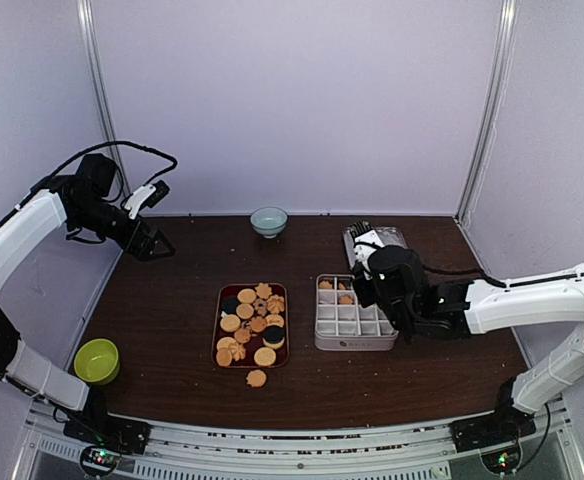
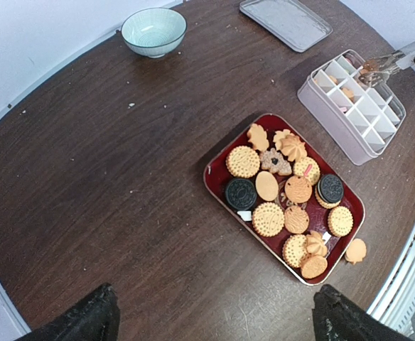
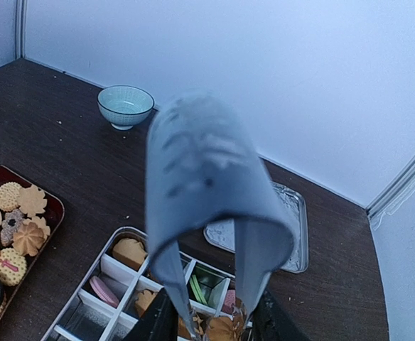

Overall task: Pack the cookies
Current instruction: Place the fake cookies in the empty pocket of the box.

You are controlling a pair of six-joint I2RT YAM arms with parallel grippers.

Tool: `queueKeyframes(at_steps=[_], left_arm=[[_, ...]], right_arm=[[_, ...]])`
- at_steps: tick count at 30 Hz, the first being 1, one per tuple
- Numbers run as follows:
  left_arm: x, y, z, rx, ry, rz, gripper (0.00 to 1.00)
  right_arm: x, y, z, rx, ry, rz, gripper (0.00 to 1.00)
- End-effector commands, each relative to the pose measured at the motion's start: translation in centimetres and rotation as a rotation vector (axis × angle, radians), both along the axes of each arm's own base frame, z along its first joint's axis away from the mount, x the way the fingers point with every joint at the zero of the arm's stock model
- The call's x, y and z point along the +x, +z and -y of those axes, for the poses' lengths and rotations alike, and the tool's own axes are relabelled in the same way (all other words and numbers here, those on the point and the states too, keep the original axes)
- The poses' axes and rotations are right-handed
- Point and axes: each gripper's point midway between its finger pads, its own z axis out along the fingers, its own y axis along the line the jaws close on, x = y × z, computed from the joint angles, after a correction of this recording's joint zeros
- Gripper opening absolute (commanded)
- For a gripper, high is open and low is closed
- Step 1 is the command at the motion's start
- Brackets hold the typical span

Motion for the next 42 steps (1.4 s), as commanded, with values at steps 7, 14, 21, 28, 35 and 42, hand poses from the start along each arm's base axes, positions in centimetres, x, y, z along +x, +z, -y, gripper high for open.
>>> queueKeyframes(at_steps=[7, 14, 21, 28, 35, 42], left_arm=[[0.2, 1.1, -0.2, 0.002, -0.004, 0.037, 0.98], [0.3, 1.5, -0.2, -0.002, -0.005, 0.046, 0.98], [0.4, 1.3, 0.2, -0.024, -0.008, 0.026, 0.98], [0.6, 1.7, 0.3, -0.035, -0.007, 0.031, 0.98], [0.6, 1.6, 0.3, -0.033, -0.003, 0.026, 0.98], [0.6, 1.5, 0.3, -0.031, -0.005, 0.024, 0.98]], right_arm=[[0.5, 0.2, -1.0, -0.031, -0.057, 0.049, 0.33], [0.3, 0.2, -0.8, -0.061, -0.083, 0.059, 0.29], [-0.3, 1.6, 1.0, -0.032, -0.122, 0.091, 0.19], [-0.5, 2.9, 1.9, -0.030, -0.132, 0.116, 0.15], [-0.6, 2.9, 1.6, -0.019, -0.112, 0.111, 0.11], [0.0, 2.5, 1.8, 0.007, -0.115, 0.089, 0.16]])
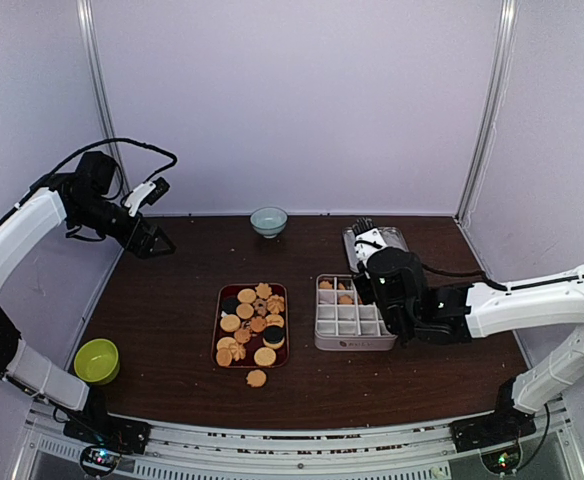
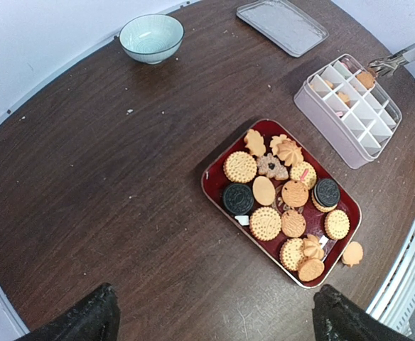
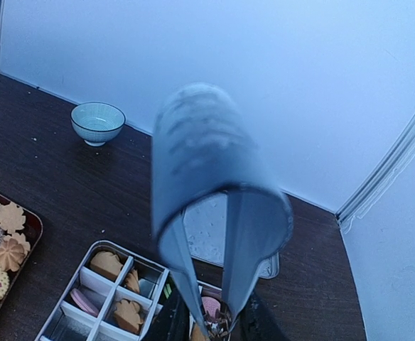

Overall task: Pack the cookies
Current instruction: Place the fake cookies in the empty pocket of the box.

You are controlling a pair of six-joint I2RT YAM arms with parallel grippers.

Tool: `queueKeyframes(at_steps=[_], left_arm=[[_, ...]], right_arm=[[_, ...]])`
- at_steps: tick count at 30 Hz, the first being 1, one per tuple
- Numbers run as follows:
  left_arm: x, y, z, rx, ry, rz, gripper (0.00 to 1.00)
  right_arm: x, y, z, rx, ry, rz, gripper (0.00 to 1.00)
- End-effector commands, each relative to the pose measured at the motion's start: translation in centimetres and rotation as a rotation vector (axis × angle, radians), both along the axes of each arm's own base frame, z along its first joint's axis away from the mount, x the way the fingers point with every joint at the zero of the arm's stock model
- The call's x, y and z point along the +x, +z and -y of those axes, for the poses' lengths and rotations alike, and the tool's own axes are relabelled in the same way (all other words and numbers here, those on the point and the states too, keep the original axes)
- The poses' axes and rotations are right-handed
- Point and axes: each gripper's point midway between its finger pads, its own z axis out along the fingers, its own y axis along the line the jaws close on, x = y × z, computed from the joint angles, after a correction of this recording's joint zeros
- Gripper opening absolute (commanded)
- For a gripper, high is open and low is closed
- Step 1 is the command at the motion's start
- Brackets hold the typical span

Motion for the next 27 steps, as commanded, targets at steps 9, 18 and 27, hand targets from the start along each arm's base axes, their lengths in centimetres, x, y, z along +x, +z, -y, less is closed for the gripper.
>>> queueKeyframes(at_steps=[9, 18, 27], left_arm=[[0.1, 1.0, -0.1, -0.010, 0.002, 0.022, 0.98], [0.0, 1.1, -0.1, -0.012, 0.001, 0.024, 0.98], [0.0, 1.0, -0.1, -0.012, 0.000, 0.020, 0.97]], right_arm=[[1.0, 0.0, 0.8, 0.118, -0.002, -0.028, 0.24], [1.4, -0.9, 1.7, 0.171, -0.007, -0.058, 0.27], [1.2, -1.1, 2.9, 0.167, -0.025, -0.061, 0.26]])
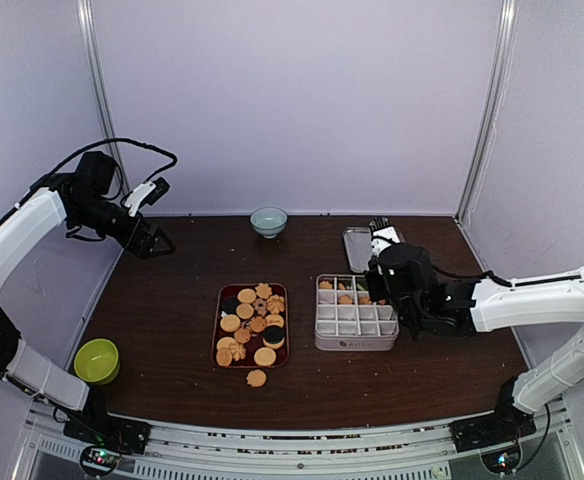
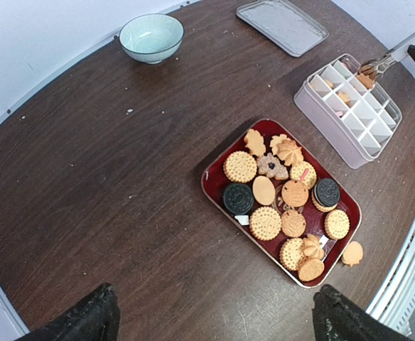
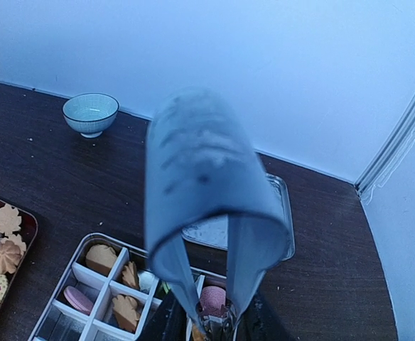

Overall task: Pack the cookies
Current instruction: Place the fake cookies in the empty pocket of the box.

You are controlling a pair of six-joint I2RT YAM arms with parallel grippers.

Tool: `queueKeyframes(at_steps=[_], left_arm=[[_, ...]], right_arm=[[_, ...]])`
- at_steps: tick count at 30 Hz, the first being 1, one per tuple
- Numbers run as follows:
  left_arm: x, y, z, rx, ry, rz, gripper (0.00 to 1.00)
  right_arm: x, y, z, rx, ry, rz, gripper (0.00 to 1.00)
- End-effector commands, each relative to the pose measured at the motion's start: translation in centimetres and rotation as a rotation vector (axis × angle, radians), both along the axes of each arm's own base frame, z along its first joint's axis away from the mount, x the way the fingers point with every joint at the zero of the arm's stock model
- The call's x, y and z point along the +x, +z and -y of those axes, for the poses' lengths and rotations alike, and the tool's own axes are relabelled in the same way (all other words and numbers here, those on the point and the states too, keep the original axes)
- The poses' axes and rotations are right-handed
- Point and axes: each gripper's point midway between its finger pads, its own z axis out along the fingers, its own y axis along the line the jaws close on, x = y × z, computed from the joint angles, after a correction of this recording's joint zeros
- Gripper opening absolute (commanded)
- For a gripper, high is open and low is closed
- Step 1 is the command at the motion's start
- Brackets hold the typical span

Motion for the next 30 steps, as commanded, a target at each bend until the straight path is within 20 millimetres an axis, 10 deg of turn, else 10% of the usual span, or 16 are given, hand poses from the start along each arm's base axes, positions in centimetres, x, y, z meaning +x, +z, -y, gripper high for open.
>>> queueKeyframes(at_steps=[1, 13, 30], left_arm=[[0.0, 0.9, -0.1, -0.011, 0.000, 0.020, 0.97], [0.1, 0.9, -0.1, -0.012, 0.001, 0.018, 0.98], [0.1, 0.9, -0.1, -0.008, 0.000, 0.019, 0.98]], right_arm=[[-0.3, 1.5, 1.1, 0.043, -0.018, 0.026, 0.26], [-0.8, 5.5, 1.1, 0.143, 0.012, 0.090, 0.30], [-0.1, 2.4, 1.2, 0.139, 0.016, 0.027, 0.34]])
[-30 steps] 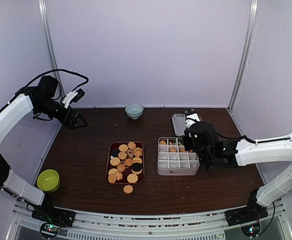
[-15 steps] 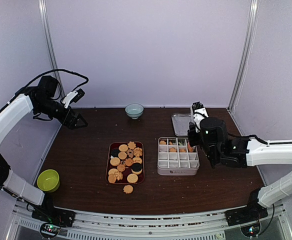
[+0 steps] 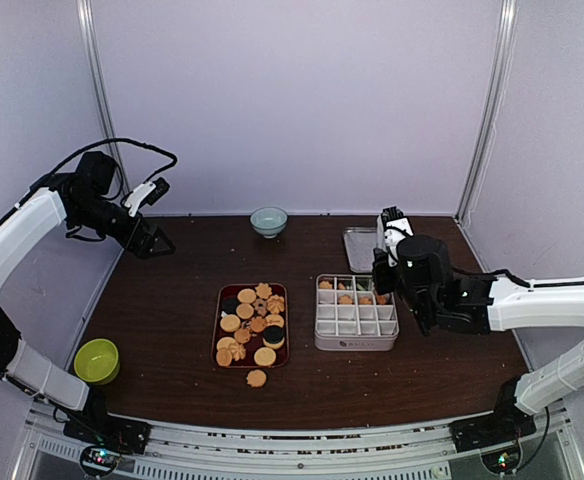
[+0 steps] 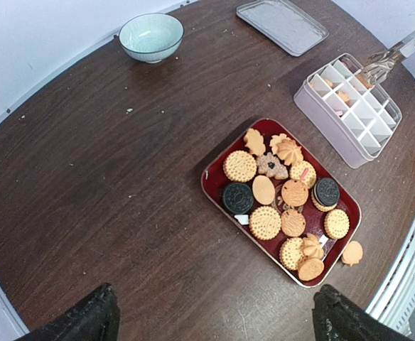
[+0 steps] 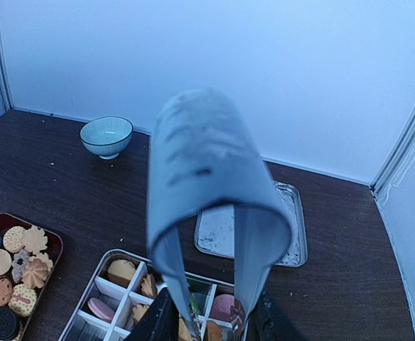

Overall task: Pack the cookies
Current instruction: Place the fake cookies in the empty pocket of the box.

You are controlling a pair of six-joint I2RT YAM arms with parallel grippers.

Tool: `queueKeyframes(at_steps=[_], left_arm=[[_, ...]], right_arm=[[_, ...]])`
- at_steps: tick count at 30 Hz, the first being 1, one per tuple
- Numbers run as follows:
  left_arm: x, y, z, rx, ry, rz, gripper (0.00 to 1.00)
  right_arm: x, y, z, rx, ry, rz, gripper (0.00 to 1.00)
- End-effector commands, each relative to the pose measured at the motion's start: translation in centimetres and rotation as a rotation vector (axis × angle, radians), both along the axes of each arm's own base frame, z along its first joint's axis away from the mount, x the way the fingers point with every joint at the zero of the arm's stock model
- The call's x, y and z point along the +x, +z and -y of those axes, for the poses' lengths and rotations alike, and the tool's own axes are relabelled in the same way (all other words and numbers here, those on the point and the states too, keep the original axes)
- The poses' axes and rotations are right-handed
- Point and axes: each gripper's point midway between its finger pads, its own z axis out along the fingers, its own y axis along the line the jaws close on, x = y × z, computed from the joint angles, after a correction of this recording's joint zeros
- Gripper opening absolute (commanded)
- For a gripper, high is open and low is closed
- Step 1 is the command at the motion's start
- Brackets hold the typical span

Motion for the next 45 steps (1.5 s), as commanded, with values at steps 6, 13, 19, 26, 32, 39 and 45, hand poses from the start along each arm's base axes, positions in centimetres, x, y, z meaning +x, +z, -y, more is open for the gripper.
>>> queueKeyframes(at_steps=[6, 13, 19, 26, 32, 39, 45], left_arm=[[0.1, 1.1, 0.0, -0.014, 0.000, 0.021, 0.98], [0.1, 1.5, -0.1, -0.010, 0.004, 0.026, 0.98], [0.1, 1.5, -0.1, -0.011, 0.004, 0.025, 0.98], [0.3, 1.7, 0.0, -0.020, 0.007, 0.023, 0.98], [0.4, 1.6, -0.1, -0.016, 0.010, 0.019, 0.97], [0.4, 1.6, 0.0, -0.017, 0.008, 0.017, 0.97], [0.4, 1.4, 0.1, -0.024, 0.008, 0.008, 0.98]], right_arm=[[0.5, -0.4, 0.6, 0.026, -0.007, -0.001, 0.31], [0.6, 0.0, -0.1, -0.008, 0.066, -0.001, 0.14], [1.3, -0.2, 0.7, -0.048, 0.125, -0.028, 0.00], [1.2, -1.5, -0.7, -0.153, 0.270, -0.058, 0.00], [0.4, -2.4, -1.9, -0.204, 0.373, -0.074, 0.00], [-0.3, -2.6, -1.9, -0.229, 0.413, -0.076, 0.00], [0.4, -1.2, -0.6, -0.199, 0.314, -0.050, 0.24]])
